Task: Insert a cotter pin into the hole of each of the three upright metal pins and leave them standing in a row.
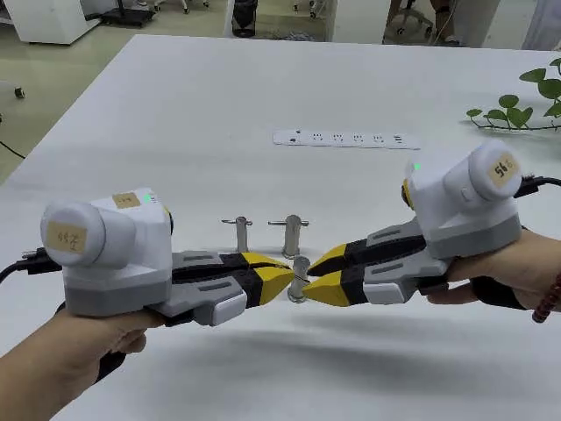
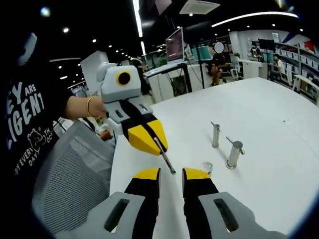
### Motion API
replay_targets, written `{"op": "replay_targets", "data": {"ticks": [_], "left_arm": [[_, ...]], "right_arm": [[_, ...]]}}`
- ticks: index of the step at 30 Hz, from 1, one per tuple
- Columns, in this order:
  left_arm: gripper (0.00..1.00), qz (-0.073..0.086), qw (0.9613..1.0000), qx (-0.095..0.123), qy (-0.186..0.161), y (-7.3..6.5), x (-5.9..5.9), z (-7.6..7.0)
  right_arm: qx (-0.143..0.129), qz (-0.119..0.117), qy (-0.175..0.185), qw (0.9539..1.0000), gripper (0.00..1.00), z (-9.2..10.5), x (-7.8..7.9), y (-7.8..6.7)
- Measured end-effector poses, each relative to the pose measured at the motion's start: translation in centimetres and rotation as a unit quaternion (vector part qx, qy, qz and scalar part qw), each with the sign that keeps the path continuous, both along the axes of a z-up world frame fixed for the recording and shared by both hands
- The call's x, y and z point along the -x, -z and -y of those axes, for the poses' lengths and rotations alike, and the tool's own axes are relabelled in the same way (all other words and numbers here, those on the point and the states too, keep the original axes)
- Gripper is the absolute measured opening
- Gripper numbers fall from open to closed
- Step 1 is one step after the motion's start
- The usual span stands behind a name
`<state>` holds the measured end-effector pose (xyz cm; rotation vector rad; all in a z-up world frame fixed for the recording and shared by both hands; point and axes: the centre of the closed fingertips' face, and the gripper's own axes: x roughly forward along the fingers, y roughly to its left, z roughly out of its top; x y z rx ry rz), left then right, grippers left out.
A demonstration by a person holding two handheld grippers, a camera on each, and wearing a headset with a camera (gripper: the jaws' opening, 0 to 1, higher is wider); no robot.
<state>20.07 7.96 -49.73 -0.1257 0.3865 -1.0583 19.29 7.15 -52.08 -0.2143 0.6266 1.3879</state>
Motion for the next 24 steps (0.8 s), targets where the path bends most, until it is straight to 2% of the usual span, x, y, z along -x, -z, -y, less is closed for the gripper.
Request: {"op": "replay_targets", "data": {"ticks": [5,14,21,24], "left_arm": [[0.00,0.001,0.9999,0.009,0.008,-0.2,0.2,0.3],[0.00,-0.002,0.9996,0.021,0.017,-0.5,0.6,0.7],[0.00,-0.010,0.9997,0.014,0.020,0.0,0.9,0.8],[0.00,-0.013,0.9997,0.006,0.022,0.5,1.1,0.9]], "right_arm": [[-0.010,-0.008,-0.002,0.9999,0.11,-0.2,0.4,-0.1],[-0.015,-0.005,-0.011,0.9998,0.02,-0.4,0.9,-0.3],[0.000,0.013,-0.027,0.9996,0.01,-0.1,0.9,0.0],[0.021,0.040,-0.044,0.9980,0.01,0.1,1.0,0.3]]}}
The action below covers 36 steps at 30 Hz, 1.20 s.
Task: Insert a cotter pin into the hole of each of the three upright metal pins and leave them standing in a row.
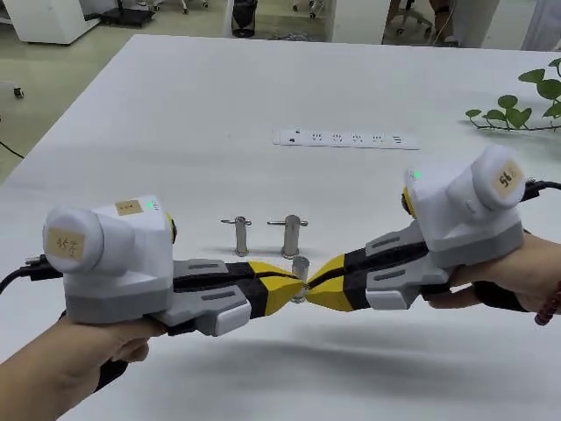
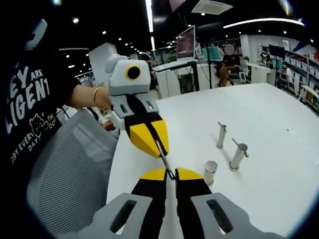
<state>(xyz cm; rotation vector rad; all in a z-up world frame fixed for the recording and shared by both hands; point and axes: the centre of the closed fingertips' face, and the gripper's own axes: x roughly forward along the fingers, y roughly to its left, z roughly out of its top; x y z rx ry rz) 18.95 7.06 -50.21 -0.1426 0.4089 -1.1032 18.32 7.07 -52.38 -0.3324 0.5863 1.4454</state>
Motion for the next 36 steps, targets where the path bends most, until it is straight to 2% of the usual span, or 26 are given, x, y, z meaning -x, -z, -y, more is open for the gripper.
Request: {"op": "replay_targets", "data": {"ticks": [2,3,6,10,11,14,17,19,25,27,29,31,33,36], "left_arm": [[0.00,-0.002,1.0000,-0.001,0.000,0.2,0.0,0.0],[0.00,-0.003,1.0000,-0.002,0.000,0.3,0.0,0.0],[0.00,-0.005,1.0000,-0.004,-0.002,0.5,0.0,0.0],[0.00,0.001,0.9999,-0.013,-0.003,0.7,-0.1,0.1],[0.00,0.001,0.9999,-0.014,-0.005,0.7,-0.2,0.1],[0.01,0.017,0.9996,-0.015,-0.018,0.4,-0.8,0.2],[0.02,0.016,0.9995,-0.018,-0.022,0.6,-1.1,0.2],[0.02,0.024,0.9989,-0.024,-0.031,0.7,-1.4,0.2],[0.06,0.033,0.9980,-0.033,-0.042,0.9,-1.7,0.2],[0.09,0.038,0.9975,-0.039,-0.046,1.0,-1.8,0.2],[0.11,0.051,0.9953,-0.058,-0.059,1.4,-2.2,0.0],[0.11,0.055,0.9930,-0.072,-0.076,1.8,-2.7,-0.2],[0.12,0.060,0.9910,-0.091,-0.077,2.4,-2.8,-0.3],[0.20,0.064,0.9895,-0.097,-0.086,2.7,-2.9,-0.2]], "right_arm": [[0.012,0.018,-0.014,0.9997,0.00,0.1,0.1,0.2],[0.013,0.016,-0.013,0.9997,0.00,0.0,0.2,0.2],[0.025,0.037,-0.025,0.9987,0.00,0.4,-0.1,0.4],[0.053,0.074,-0.049,0.9946,0.00,0.6,-0.3,0.8],[0.056,0.077,-0.051,0.9942,0.00,0.6,-0.4,0.8],[0.066,0.086,-0.059,0.9924,0.00,0.6,-0.4,1.0],[0.075,0.094,-0.060,0.9909,0.00,0.8,-0.7,1.1],[0.085,0.101,-0.058,0.9896,0.00,1.1,-1.1,1.3],[0.109,0.115,-0.050,0.9861,0.00,2.1,-2.1,1.8],[0.122,0.124,-0.046,0.9836,0.00,2.5,-2.6,1.9],[0.135,0.128,-0.042,0.9817,0.00,3.0,-3.1,2.1],[0.140,0.129,-0.039,0.9810,0.00,3.3,-3.4,2.1],[0.152,0.134,-0.040,0.9784,0.00,3.7,-3.7,2.3],[0.170,0.142,-0.044,0.9742,0.00,4.1,-4.2,2.5]]}}
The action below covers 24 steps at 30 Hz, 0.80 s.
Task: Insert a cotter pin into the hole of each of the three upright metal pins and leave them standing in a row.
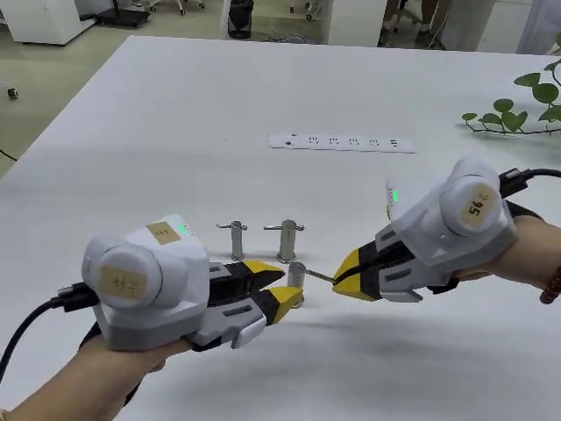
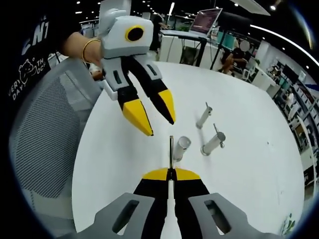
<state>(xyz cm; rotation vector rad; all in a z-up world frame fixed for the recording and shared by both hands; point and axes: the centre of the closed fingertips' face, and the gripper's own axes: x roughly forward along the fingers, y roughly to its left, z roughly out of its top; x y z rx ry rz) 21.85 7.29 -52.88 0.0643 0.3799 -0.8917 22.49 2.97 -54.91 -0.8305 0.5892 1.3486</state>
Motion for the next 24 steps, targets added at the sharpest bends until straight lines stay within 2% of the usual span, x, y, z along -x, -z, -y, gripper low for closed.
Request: {"op": "replay_targets", "data": {"ticks": [4,9,14,24], "left_arm": [[0.27,0.005,0.9998,-0.012,-0.015,0.5,-0.5,-0.1],[0.29,0.003,0.9995,-0.016,-0.028,0.8,-1.2,0.2],[0.29,0.005,0.9988,-0.036,-0.032,1.6,-1.8,0.7],[0.27,-0.019,0.9971,-0.047,-0.056,3.5,-3.3,0.9]], "right_arm": [[0.022,0.008,-0.003,0.9997,0.00,0.5,-0.7,0.5],[0.040,0.013,-0.008,0.9991,0.00,0.8,-1.4,1.0],[0.059,0.019,-0.017,0.9980,0.00,1.1,-2.0,1.6],[0.079,0.020,-0.027,0.9963,0.00,1.0,-2.5,2.6]]}}
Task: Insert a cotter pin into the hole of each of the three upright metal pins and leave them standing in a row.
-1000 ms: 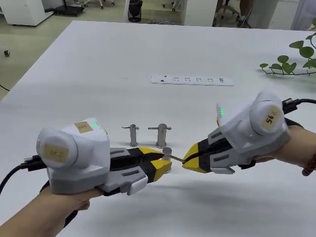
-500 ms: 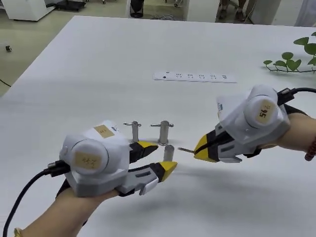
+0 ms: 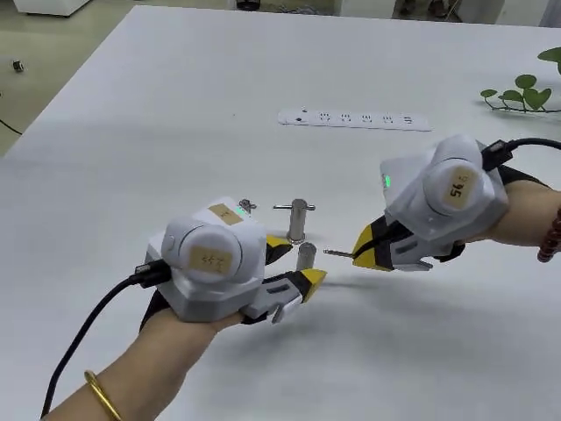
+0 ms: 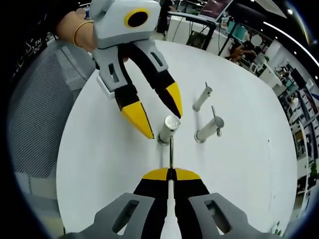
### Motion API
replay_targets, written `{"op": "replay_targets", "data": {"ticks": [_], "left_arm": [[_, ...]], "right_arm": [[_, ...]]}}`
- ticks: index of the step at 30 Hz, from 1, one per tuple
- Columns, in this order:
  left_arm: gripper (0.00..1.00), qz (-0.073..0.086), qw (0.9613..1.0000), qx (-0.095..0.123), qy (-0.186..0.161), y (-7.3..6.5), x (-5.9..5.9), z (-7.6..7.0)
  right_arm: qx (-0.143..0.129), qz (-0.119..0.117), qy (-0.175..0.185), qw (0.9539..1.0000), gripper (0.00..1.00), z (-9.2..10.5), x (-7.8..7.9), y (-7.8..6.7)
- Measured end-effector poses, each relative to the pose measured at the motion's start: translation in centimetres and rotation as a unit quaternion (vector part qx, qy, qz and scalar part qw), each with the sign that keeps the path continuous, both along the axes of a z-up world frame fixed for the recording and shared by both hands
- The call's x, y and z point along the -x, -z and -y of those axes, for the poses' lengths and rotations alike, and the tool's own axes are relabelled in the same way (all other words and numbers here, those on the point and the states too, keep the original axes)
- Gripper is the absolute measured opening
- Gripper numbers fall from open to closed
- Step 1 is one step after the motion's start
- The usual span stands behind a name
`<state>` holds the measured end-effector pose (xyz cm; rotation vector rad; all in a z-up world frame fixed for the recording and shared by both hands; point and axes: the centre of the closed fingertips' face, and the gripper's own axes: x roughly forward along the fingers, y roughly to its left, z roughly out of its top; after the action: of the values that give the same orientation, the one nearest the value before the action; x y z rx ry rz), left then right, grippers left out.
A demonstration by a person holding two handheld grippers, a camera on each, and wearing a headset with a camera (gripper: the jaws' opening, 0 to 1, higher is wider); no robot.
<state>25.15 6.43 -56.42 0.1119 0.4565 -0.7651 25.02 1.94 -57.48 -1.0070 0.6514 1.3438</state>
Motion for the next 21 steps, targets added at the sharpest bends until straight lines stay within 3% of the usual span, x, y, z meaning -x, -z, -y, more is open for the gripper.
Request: {"op": "replay_targets", "data": {"ticks": [12,21], "left_arm": [[0.22,-0.019,0.9998,-0.009,-0.003,1.8,-0.5,0.7],[0.13,-0.011,0.9998,-0.013,-0.004,2.0,-0.8,0.7]], "right_arm": [[0.005,-0.003,-0.011,0.9999,0.00,-0.6,-0.5,0.4],[0.005,-0.002,-0.018,0.9998,0.00,-1.1,-0.2,0.2]]}}
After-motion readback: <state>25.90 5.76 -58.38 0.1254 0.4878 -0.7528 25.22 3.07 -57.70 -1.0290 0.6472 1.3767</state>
